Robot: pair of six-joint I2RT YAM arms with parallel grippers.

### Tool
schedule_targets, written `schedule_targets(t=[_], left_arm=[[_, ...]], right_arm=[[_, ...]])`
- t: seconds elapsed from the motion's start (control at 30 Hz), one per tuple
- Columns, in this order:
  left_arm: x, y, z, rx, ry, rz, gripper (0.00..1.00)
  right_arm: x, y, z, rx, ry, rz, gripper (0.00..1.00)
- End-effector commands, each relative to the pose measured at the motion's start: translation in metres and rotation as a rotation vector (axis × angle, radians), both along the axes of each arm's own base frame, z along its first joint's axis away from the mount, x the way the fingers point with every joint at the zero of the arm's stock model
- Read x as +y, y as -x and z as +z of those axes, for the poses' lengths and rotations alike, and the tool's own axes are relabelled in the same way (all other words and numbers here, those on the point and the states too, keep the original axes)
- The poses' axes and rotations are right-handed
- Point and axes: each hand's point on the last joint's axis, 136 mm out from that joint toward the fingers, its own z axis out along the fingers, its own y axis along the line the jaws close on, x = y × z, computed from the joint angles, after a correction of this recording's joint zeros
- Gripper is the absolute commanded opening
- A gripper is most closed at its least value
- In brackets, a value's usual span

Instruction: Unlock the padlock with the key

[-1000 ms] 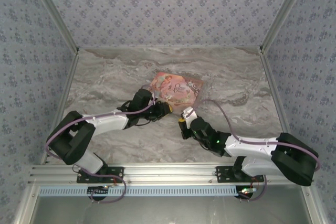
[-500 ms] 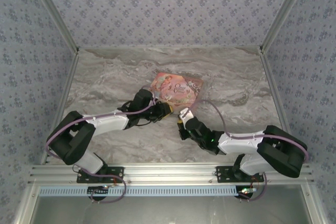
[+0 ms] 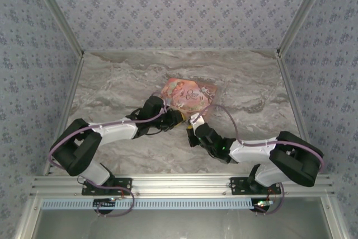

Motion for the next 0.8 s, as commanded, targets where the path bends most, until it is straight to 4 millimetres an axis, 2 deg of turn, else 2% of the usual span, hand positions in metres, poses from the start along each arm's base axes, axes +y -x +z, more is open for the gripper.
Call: schedule_targets(t=[0.0, 0.33, 0.77], left_arm=[[-0.016, -0.006, 0.043, -0.074, 0.11, -0.019, 0.18], [-0.015, -0.005, 0.04, -0.068, 0.103, -0.015, 0.18], [-0.018, -0.004, 0.04, -0.064, 0.109, -0.019, 0.18]], right_arm=[[0.002, -0.011, 0.013, -0.024, -0.043, -0.049, 0.0], [-0.001, -0.013, 0.016, -0.03, -0.076, -0.065, 0.0], [0.007, -0.012, 0.023, -0.041, -0.12, -0.032, 0.0]])
